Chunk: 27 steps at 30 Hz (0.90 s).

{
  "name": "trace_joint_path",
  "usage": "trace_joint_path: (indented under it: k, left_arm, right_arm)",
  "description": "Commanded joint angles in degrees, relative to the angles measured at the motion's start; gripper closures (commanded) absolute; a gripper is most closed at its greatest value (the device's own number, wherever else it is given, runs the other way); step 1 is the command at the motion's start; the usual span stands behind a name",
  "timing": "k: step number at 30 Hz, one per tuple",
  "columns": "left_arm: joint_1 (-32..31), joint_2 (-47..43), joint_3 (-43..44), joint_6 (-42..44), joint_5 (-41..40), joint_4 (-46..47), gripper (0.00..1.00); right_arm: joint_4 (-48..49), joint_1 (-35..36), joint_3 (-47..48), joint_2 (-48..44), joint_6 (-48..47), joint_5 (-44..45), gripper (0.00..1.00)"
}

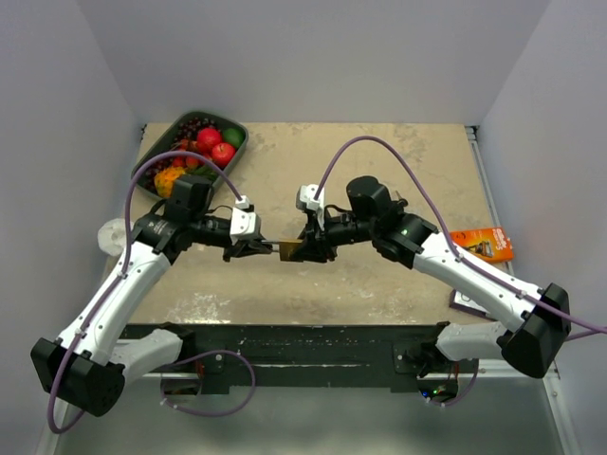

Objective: Lock with the key
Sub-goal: Lock the lock.

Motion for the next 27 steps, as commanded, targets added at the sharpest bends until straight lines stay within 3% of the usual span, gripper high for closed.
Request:
trace_joint_path:
  k: [1, 4, 8, 16, 20, 23, 27]
  left_arm:
    - [-0.3, 1.2, 0.9, 1.3, 3.3, -1.5, 0.74]
    - [-0.3, 1.7, 0.6, 1.0, 4.2, -1.7, 0.6]
    - [-0.3, 2.2, 0.2, 1.1, 3.2, -1.3, 0.55]
    - [-0.3, 2.3, -0.3, 1.3, 3.0, -1.2, 0.78]
    - [-0.3, 2.2, -1.2, 1.3, 2.7, -1.1, 0.74]
    - [-0.3, 2.2, -1.7, 1.1, 3.0, -0.9, 0.79]
    - [-0.3, 2.3, -1.5, 0.6, 4.1, -0.7, 1.0]
  right_arm:
    - [7.0, 0.0, 0.9, -3.7, -0.8, -1.9, 1.0]
    - [7.1, 0.0, 0.9, -3.8, -1.1, -1.9, 1.0]
    - [7.0, 0.0, 0.8, -3.9, -1.3, -1.9, 1.0]
    - [8.3, 0.0, 0.3, -4.1, -1.0, -1.7, 1.0]
    - [8.8, 0.0, 0.2, -4.4, -0.7, -1.6, 1.0]
    - [9.0, 0.0, 0.2, -4.6, -0.8, -1.6, 1.0]
    - [9.9, 0.0, -0.3, -4.9, -0.7, -1.4, 1.0]
